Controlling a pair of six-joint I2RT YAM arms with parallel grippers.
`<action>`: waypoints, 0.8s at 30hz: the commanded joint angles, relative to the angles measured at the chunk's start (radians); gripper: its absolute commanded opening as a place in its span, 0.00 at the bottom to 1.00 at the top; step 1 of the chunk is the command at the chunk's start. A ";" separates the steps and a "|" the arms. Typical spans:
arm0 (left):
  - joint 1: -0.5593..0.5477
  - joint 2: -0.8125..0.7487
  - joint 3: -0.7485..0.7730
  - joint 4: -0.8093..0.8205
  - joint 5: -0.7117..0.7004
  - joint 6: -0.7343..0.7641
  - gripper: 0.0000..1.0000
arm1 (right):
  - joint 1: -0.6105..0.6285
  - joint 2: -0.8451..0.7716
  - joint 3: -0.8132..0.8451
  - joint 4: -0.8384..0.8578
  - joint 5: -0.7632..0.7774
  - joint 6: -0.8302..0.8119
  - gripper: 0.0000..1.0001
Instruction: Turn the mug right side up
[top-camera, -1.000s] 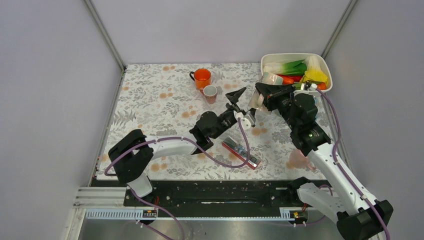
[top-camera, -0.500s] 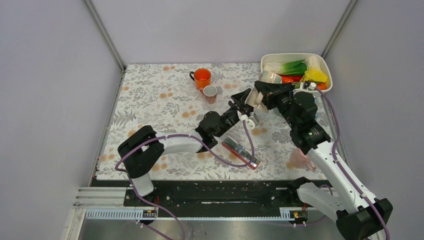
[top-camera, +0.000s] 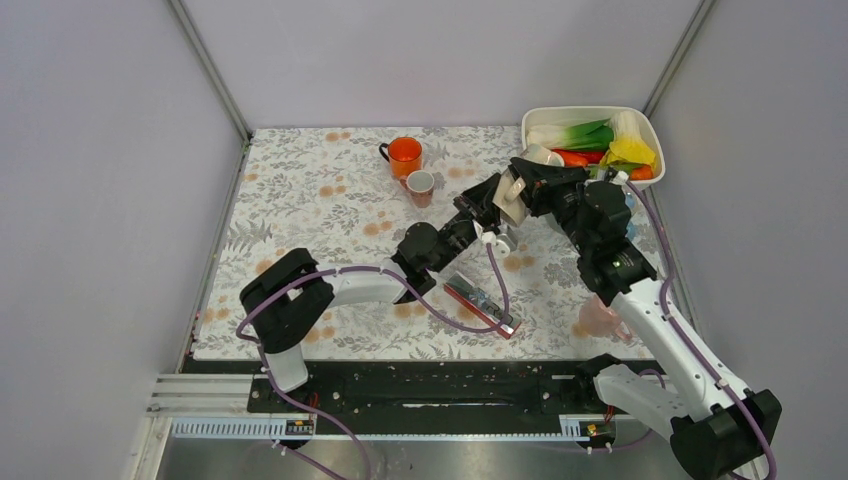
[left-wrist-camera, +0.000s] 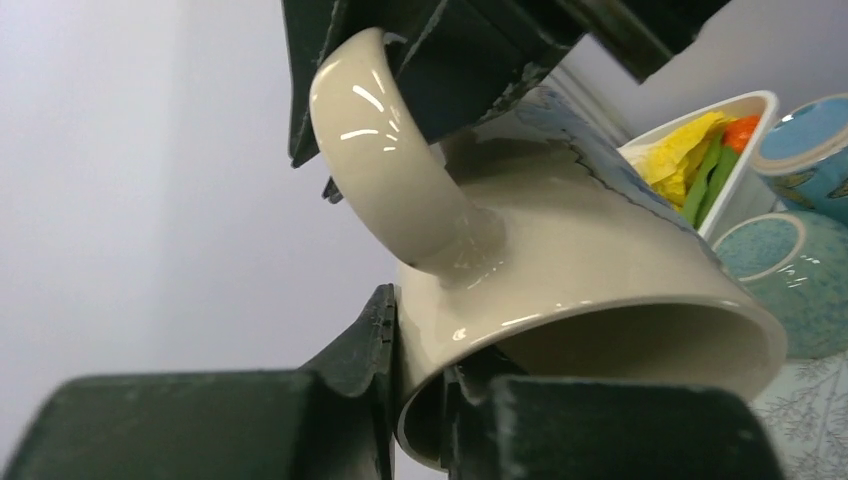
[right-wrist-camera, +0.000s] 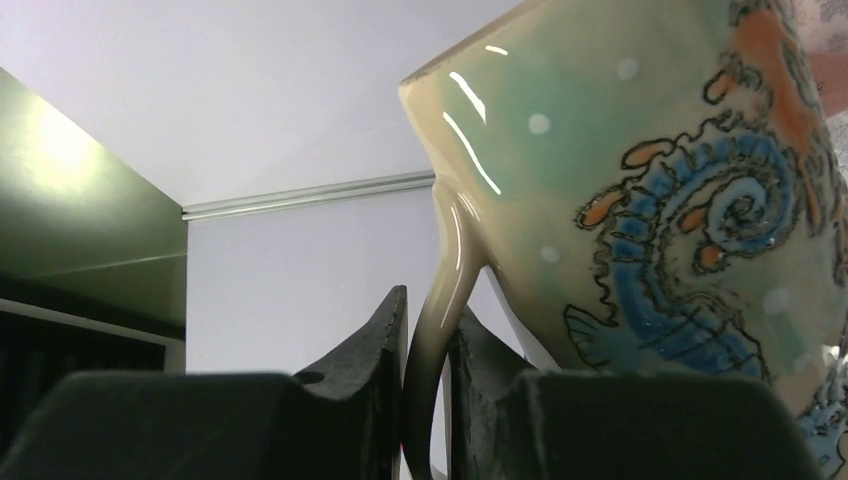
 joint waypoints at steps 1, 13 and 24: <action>0.003 -0.017 0.009 0.068 0.026 -0.024 0.00 | 0.006 -0.033 -0.009 0.094 0.006 -0.097 0.00; 0.036 -0.024 -0.001 0.033 0.029 -0.005 0.00 | 0.005 -0.077 -0.178 0.058 -0.011 -0.147 0.47; 0.059 -0.035 -0.032 -0.054 0.044 -0.018 0.00 | -0.014 -0.123 -0.245 0.012 0.008 -0.182 0.60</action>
